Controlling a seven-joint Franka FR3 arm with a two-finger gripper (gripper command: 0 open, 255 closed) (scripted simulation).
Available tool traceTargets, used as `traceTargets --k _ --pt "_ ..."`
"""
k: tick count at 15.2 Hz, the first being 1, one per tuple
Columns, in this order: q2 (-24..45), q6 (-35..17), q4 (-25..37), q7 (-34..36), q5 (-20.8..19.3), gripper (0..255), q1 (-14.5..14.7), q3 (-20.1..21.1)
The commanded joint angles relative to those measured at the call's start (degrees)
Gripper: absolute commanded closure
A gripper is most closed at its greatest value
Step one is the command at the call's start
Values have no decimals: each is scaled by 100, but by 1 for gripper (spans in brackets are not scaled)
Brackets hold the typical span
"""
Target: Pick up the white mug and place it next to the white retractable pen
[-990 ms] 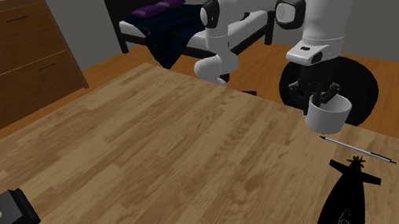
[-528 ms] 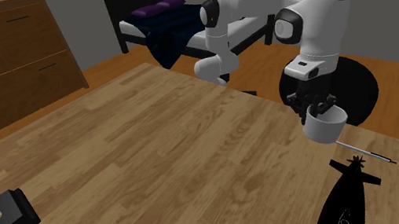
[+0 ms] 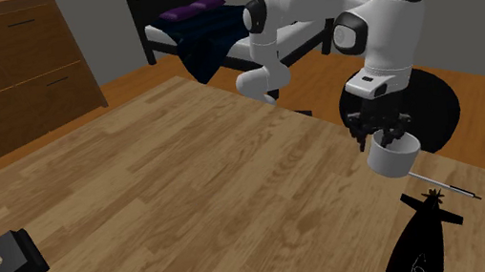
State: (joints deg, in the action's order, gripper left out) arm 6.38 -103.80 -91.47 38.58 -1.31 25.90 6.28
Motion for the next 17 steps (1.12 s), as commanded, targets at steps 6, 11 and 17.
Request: traceTargets --k 6,11,17 --pt "-4 191 188 -1 1 0 2 1" --pt "34 743 778 -1 -3 0 10 7" --pt "35 744 780 -1 -3 0 10 7"
